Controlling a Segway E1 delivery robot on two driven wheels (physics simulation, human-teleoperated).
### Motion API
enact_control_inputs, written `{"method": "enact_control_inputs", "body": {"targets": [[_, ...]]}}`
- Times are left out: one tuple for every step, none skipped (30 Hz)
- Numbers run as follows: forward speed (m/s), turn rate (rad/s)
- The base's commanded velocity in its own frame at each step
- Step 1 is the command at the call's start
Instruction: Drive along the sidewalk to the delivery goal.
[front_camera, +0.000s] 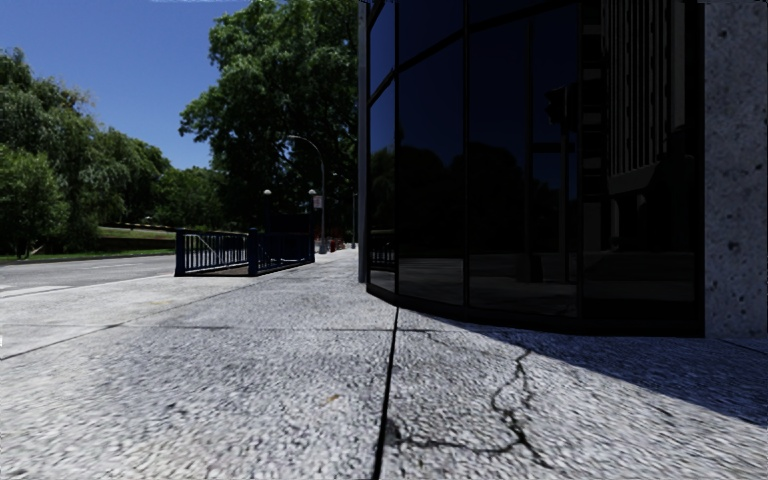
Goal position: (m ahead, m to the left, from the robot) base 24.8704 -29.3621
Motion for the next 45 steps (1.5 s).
{"method": "enact_control_inputs", "body": {"targets": [[1.05,0.38],[1.05,0.39],[1.05,0.39],[1.05,0.4],[1.05,0.4],[1.05,0.41],[1.05,0.41],[1.05,0.41],[1.05,0.42],[1.05,0.42],[1.05,0.42],[1.05,0.42],[1.05,0.42],[1.05,0.42],[1.05,0.42],[1.05,0.42],[1.05,0.42],[1.05,0.42],[1.05,0.42],[1.05,0.42],[1.05,0.42],[1.05,0.42],[1.05,0.42],[1.05,0.42],[1.05,0.4],[1.05,0.39],[1.05,0.39],[1.05,0.39],[1.05,0.39],[1.05,0.39],[1.05,0.39],[1.05,0.18],[1.05,0.05],[1.05,0.0],[1.05,0.0],[1.05,0.0],[1.05,0.0],[1.05,0.0],[1.07,0.0],[1.14,0.0],[1.2,0.0],[1.2,0.0],[1.22,0.0],[1.23,0.0],[1.26,0.0]]}}
